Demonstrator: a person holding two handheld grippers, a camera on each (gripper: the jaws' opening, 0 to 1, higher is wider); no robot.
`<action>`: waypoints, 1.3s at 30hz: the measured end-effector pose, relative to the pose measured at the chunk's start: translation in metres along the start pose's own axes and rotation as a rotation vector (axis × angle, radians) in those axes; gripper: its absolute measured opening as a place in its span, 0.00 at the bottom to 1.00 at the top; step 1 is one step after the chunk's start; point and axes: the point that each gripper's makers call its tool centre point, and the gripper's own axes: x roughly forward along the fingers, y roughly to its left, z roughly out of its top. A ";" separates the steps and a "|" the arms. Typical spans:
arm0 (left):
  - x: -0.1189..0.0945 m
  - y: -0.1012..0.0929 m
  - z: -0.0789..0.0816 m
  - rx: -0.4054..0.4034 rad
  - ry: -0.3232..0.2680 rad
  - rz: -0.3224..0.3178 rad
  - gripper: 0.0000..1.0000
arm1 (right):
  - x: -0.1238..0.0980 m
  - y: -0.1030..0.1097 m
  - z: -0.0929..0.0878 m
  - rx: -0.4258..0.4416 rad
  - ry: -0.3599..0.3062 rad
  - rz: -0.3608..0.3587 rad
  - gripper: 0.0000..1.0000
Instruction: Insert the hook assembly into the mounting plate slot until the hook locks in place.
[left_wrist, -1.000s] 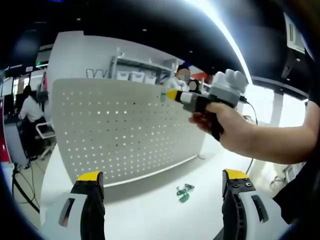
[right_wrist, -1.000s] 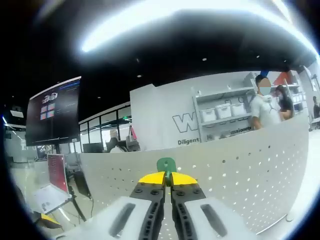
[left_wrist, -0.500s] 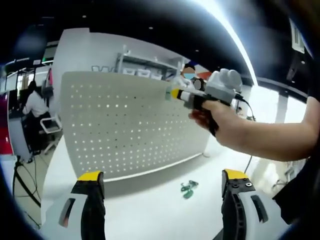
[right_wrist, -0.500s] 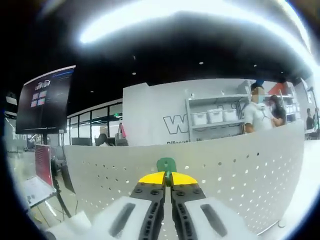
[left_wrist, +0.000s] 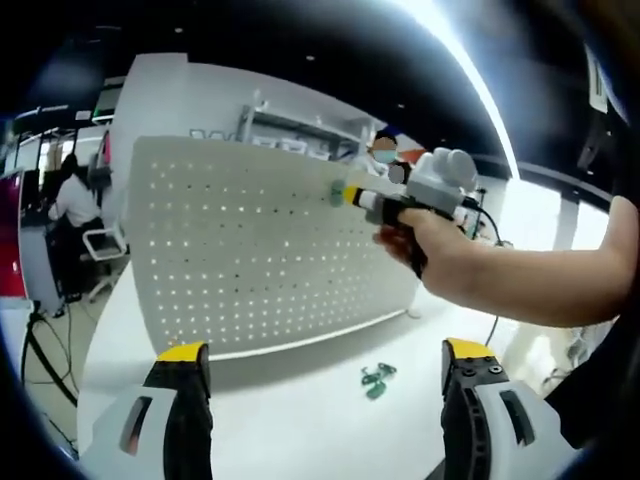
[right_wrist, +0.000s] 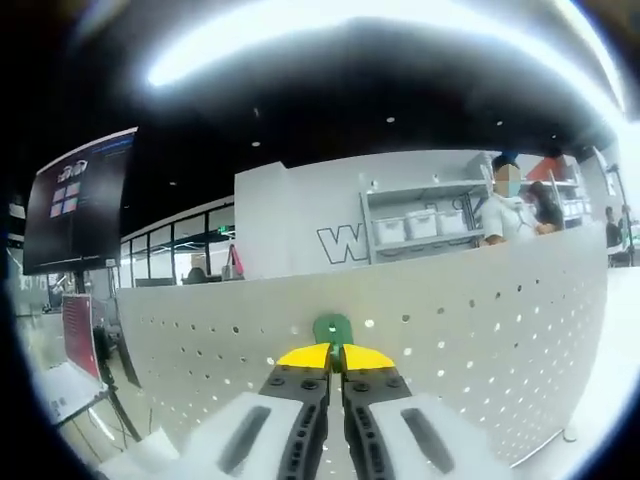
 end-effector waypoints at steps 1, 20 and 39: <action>0.000 0.001 0.000 -0.001 0.000 0.001 0.97 | 0.001 0.000 0.000 0.000 -0.007 -0.002 0.00; -0.003 0.003 0.000 -0.014 -0.010 0.017 0.96 | 0.004 -0.002 -0.008 -0.012 0.062 -0.029 0.06; -0.018 0.008 -0.007 -0.033 0.003 0.073 0.97 | 0.000 0.004 0.024 -0.002 0.005 0.008 0.13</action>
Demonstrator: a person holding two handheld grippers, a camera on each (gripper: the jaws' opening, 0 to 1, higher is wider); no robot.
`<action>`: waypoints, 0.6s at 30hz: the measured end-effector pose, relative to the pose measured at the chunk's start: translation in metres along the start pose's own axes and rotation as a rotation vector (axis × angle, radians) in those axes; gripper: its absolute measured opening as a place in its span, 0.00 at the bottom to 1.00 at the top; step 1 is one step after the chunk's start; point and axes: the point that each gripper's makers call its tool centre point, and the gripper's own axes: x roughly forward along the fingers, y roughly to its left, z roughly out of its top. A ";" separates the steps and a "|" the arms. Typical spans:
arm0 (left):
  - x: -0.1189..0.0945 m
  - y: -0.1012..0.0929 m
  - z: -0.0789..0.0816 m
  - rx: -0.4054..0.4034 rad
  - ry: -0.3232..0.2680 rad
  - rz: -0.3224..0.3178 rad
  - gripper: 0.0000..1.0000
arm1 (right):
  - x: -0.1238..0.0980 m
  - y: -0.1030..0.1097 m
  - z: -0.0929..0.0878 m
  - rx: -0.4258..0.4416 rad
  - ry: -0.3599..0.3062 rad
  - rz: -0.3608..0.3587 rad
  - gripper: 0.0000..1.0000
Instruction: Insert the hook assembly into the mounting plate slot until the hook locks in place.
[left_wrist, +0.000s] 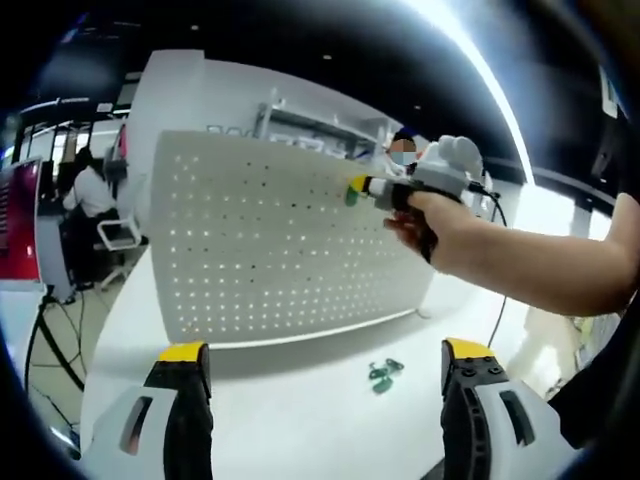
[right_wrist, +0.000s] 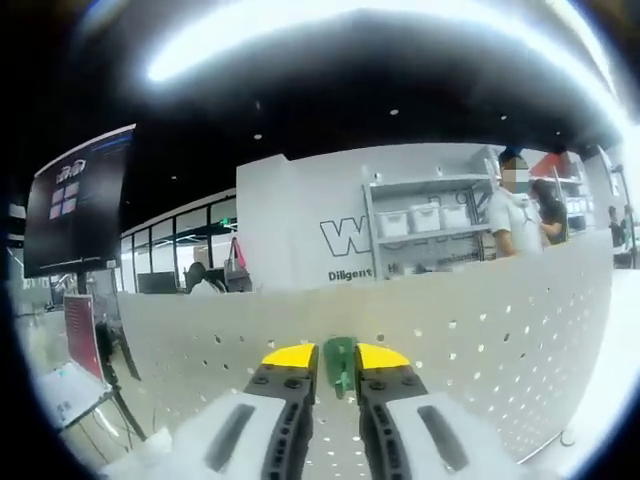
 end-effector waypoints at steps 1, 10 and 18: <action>-0.001 0.000 0.000 -0.001 -0.001 0.003 0.97 | -0.002 -0.001 0.013 0.010 -0.042 0.002 0.13; -0.005 -0.002 -0.001 0.004 0.007 0.016 0.99 | -0.015 -0.008 0.064 0.032 -0.124 0.042 0.17; -0.004 -0.009 -0.003 0.018 0.018 0.010 0.99 | -0.037 -0.031 0.089 0.052 -0.153 0.068 0.20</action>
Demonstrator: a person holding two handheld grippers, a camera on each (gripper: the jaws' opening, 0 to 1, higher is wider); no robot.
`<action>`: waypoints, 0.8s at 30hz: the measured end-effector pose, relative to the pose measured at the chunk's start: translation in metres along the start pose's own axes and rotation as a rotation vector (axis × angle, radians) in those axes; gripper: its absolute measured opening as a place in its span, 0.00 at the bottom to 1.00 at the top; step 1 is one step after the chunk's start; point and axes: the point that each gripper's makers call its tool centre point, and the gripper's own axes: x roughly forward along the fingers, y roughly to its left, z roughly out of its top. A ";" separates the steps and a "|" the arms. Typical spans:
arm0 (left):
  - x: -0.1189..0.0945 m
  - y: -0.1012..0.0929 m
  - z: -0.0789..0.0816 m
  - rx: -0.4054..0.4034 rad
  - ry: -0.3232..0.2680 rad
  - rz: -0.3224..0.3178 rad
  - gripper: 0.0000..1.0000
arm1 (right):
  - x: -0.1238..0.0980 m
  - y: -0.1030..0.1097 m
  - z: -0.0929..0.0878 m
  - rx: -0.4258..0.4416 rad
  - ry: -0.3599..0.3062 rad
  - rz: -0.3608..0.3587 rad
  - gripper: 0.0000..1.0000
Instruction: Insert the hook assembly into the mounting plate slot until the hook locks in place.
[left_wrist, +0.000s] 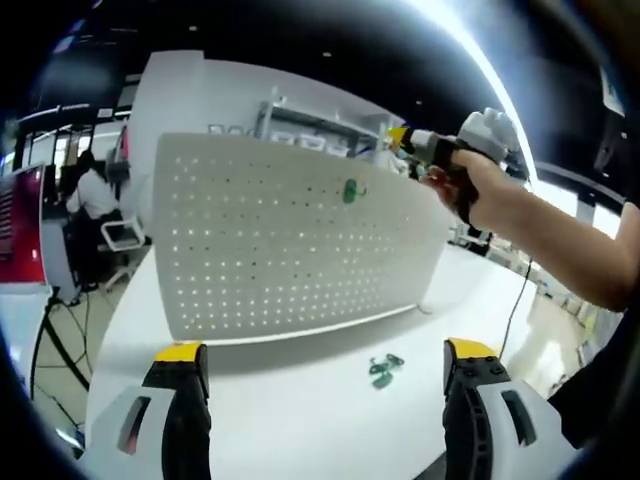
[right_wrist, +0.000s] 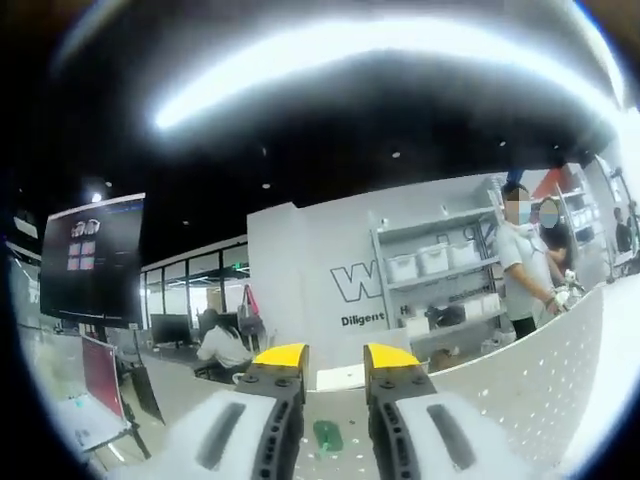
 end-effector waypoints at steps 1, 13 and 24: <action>0.000 -0.001 0.000 0.001 0.001 -0.001 0.99 | -0.004 -0.004 0.002 0.005 0.003 0.005 0.21; 0.005 -0.011 -0.011 0.005 0.027 -0.020 0.98 | -0.041 -0.047 -0.010 -0.085 0.069 0.051 0.23; 0.008 -0.018 -0.020 0.008 0.060 -0.042 0.98 | -0.083 -0.046 -0.054 -0.100 0.204 0.204 0.26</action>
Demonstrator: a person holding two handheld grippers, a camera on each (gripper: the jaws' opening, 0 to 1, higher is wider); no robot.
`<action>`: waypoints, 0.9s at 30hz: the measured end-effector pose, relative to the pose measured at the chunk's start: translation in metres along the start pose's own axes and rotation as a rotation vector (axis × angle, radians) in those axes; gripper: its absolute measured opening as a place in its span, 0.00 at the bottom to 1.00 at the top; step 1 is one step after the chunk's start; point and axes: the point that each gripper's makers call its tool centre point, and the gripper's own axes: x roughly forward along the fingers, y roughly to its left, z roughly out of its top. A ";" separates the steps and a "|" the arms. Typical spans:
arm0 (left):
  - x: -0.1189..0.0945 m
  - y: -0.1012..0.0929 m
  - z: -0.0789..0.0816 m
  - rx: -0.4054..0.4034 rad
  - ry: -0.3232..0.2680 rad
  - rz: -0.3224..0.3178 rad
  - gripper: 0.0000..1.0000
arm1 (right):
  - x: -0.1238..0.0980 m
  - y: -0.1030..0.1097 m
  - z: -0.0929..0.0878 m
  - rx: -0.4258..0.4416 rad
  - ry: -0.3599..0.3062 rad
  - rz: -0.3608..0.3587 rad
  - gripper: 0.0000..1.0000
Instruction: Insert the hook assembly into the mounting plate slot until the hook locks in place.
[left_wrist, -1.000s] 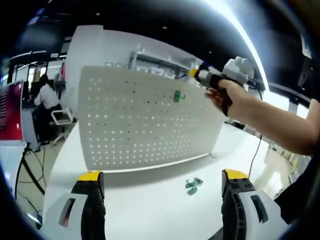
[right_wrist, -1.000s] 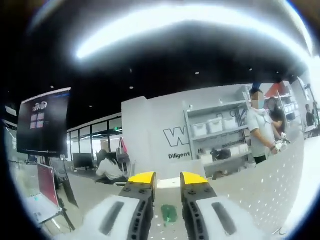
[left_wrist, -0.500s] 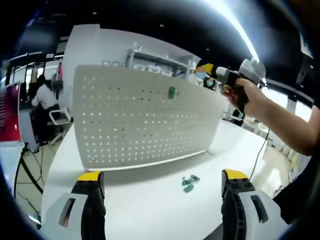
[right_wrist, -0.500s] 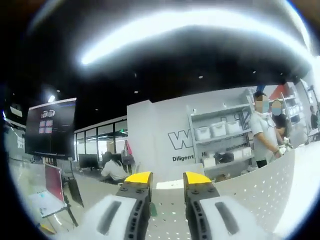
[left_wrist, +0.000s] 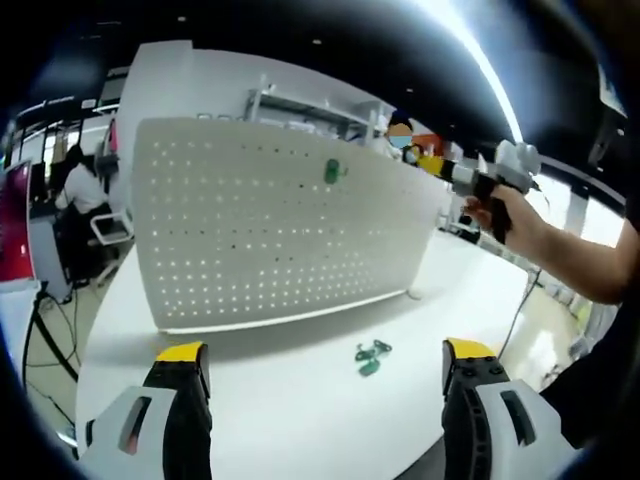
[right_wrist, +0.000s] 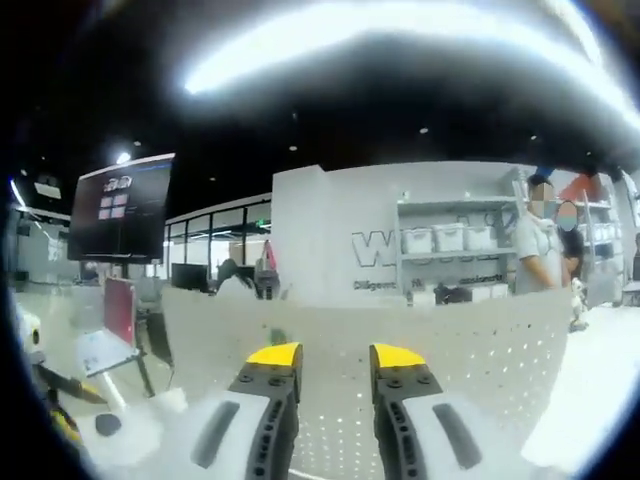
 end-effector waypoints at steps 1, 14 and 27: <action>0.000 0.000 -0.001 0.000 0.002 -0.001 0.98 | -0.004 0.004 -0.004 0.014 0.007 0.020 0.26; 0.002 0.001 -0.017 -0.028 0.029 -0.001 0.97 | -0.053 0.044 -0.080 0.017 0.202 0.196 0.27; 0.000 0.005 -0.039 -0.054 0.070 0.012 0.96 | -0.095 0.072 -0.175 0.011 0.475 0.330 0.27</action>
